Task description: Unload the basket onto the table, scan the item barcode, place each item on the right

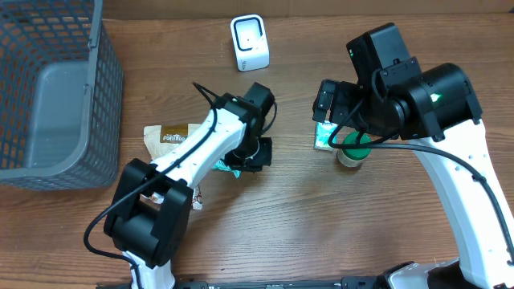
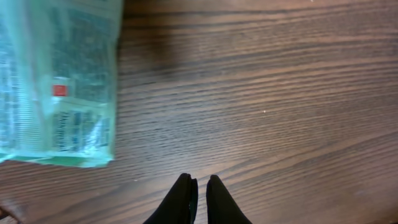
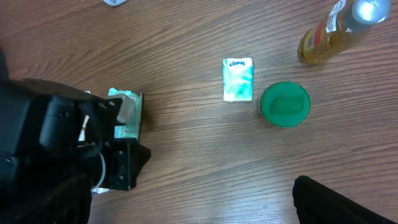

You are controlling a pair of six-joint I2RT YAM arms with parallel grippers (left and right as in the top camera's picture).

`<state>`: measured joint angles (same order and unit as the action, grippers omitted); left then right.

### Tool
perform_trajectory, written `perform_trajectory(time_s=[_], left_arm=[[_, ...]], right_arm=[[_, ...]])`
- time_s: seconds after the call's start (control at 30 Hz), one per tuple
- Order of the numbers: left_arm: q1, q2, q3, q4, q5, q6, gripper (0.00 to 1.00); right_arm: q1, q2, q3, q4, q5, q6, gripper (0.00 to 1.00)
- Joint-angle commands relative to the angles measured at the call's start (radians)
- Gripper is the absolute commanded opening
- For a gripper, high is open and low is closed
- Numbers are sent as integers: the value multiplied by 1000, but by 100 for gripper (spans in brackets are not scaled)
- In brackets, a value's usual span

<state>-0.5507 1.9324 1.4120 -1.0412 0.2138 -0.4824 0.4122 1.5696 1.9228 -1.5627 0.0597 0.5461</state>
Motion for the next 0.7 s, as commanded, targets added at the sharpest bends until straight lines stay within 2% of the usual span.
perform_trajectory(time_s=[0.0, 0.47, 0.67], left_arm=[[-14, 10, -28, 18, -2, -45, 10], [-19, 10, -177, 197, -23, -58, 9], [-19, 10, -200, 204, -76, -56, 11]], right_arm=[[-6, -8, 3, 5, 10, 0, 100], [-6, -8, 3, 5, 10, 0, 100], [-6, -8, 2, 5, 10, 0, 100]])
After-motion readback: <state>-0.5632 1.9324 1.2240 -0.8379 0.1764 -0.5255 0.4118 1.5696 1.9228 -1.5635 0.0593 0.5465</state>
